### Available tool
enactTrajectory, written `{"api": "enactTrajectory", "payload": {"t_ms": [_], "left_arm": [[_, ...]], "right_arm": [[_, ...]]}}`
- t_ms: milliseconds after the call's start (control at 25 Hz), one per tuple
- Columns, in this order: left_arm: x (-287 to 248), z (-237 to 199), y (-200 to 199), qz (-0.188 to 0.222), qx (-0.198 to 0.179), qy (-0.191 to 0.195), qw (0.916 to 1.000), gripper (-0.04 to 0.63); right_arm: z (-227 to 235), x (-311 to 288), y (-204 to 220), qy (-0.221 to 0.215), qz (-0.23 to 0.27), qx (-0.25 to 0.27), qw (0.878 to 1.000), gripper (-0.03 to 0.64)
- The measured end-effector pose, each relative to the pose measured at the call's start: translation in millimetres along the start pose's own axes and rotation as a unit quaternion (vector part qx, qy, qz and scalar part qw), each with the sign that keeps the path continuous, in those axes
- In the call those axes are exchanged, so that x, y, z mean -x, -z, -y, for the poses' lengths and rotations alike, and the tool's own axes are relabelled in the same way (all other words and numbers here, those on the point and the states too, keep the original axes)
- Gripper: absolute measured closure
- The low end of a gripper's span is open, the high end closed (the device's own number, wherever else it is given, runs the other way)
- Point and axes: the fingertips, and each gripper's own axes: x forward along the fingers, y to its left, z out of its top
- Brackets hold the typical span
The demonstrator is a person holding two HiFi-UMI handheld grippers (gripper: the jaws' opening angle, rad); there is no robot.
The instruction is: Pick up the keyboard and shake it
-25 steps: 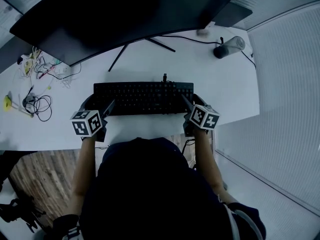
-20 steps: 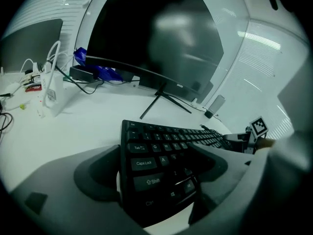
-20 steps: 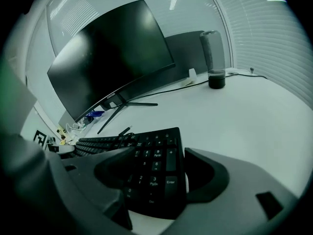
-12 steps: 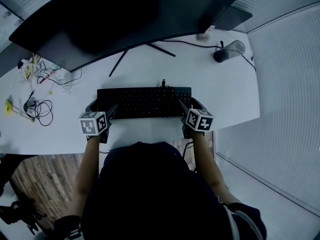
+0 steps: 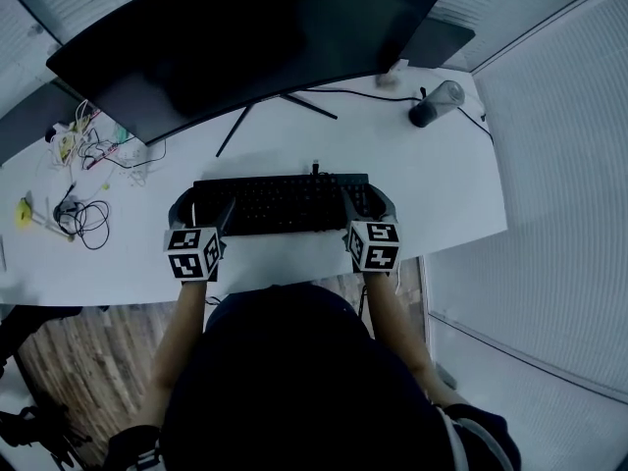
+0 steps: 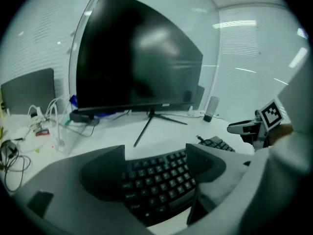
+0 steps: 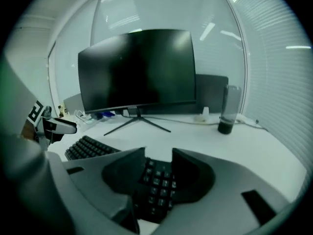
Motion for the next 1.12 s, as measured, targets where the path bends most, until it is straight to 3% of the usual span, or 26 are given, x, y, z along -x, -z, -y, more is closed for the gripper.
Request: {"api": "enactTrajectory", "payload": {"t_ms": [40,120,160,280,560,800,960,1120], "left_arm": [[7.1,9.7,-19.1,0.025,-0.016,0.004,0.9995,0.202],[24.8,26.5,-59.8,0.08,-0.046,-0.001,0.9957,0.393],[34.8,34.0,-80.2,0.107,-0.059,-0.005,0.9925,0.456],[63.0,52.9,-137.0,0.17,-0.091,-0.012,0.9812,0.551],[117.0,88.1,-218.9,0.257,-0.103,-0.001,0.9609,0.572],[161.8,103.4,-269.2,0.315,-0.119,-0.011,0.9416,0.572],[183.9,109.1,-288.8,0.339,-0.119,-0.014,0.933,0.572],[196.1,114.6,-294.7,0.351,-0.13,-0.018,0.9271,0.572]], "right_arm": [[-8.3,6.8,-19.4,-0.006,0.028,0.008,1.0,0.472],[-24.5,21.7,-59.8,-0.021,0.082,0.023,0.996,0.522],[-31.8,30.2,-79.8,-0.028,0.107,0.028,0.993,0.544],[-49.9,59.2,-135.2,-0.041,0.178,0.04,0.982,0.575],[-74.0,120.4,-218.1,-0.061,0.276,0.063,0.957,0.588],[-77.0,172.1,-276.8,-0.044,0.343,0.087,0.934,0.588],[-83.1,194.9,-296.2,-0.041,0.37,0.1,0.923,0.588],[-85.8,201.2,-297.9,-0.04,0.373,0.105,0.921,0.589]]}}
